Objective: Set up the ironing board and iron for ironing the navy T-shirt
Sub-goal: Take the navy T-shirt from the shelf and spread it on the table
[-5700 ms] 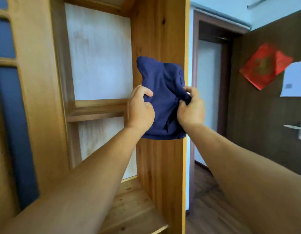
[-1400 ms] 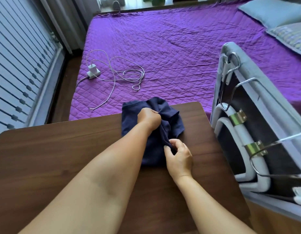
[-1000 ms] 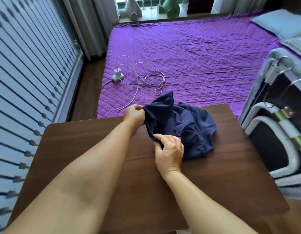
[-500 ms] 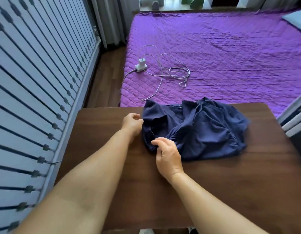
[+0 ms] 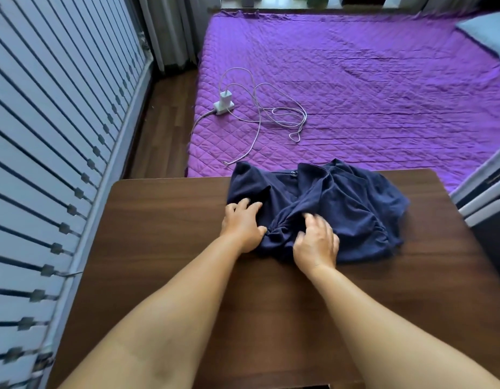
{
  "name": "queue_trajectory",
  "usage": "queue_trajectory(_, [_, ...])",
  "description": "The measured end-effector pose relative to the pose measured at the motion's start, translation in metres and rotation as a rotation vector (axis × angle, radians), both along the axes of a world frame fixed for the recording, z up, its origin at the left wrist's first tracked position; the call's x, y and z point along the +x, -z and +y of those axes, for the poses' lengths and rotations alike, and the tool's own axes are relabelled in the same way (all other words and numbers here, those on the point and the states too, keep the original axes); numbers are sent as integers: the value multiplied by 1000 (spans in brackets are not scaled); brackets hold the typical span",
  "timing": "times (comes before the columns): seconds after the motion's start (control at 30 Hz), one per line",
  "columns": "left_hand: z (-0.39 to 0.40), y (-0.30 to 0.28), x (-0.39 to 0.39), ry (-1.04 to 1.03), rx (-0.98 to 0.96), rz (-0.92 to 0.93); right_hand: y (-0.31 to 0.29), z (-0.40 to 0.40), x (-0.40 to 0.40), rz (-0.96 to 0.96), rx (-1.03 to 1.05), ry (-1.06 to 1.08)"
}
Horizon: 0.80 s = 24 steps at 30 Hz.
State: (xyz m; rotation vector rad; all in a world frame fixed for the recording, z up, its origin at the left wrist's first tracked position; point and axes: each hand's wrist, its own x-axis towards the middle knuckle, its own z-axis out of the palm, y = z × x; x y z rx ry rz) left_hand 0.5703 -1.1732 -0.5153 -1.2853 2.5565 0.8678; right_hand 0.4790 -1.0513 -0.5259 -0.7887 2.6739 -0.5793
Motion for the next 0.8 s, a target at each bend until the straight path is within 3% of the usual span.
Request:
queue_trajectory(0.27, [8, 1, -39, -8, -55, -88, -1, 10, -53, -17, 68, -41])
queue_trajectory(0.5, [-2, -7, -46, -259, -179, -183, -4, 20, -83, 0, -6, 3])
queue_trajectory(0.63, [4, -17, -64, -350, -217, -45, -4, 21, -97, 19, -5, -22])
queue_trajectory(0.8, [14, -16, -88, -292, -43, 16, -5, 28, -122, 31, 20, 31])
